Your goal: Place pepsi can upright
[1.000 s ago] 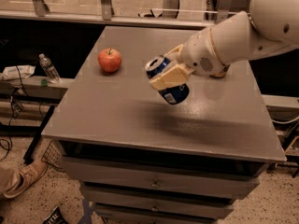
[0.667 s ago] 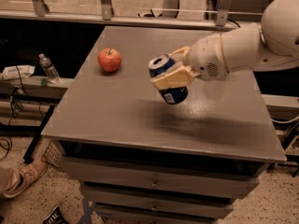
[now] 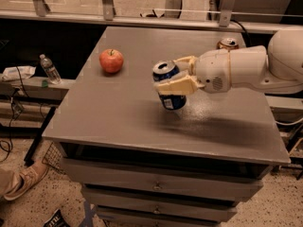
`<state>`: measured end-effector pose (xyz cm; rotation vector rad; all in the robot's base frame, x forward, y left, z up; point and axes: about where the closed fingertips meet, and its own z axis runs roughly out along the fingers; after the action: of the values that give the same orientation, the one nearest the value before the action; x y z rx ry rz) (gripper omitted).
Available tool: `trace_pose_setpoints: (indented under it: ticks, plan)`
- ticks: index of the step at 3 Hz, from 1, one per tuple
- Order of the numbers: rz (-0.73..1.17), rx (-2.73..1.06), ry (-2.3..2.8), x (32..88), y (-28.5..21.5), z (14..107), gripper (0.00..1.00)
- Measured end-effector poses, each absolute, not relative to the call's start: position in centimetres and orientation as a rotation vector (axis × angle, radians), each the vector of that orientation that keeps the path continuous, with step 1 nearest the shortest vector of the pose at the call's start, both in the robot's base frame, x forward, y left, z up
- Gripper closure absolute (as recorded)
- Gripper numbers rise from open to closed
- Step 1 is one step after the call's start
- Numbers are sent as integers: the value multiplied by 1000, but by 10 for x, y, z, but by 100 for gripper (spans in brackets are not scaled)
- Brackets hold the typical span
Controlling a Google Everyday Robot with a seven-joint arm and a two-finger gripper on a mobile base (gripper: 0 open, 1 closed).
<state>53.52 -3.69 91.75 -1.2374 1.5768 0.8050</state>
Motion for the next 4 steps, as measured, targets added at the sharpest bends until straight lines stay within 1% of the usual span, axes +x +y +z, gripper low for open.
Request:
trace_pose_setpoints:
  ticks: [4]
  plan:
    - [884, -1088, 1468, 527, -46, 892, 100]
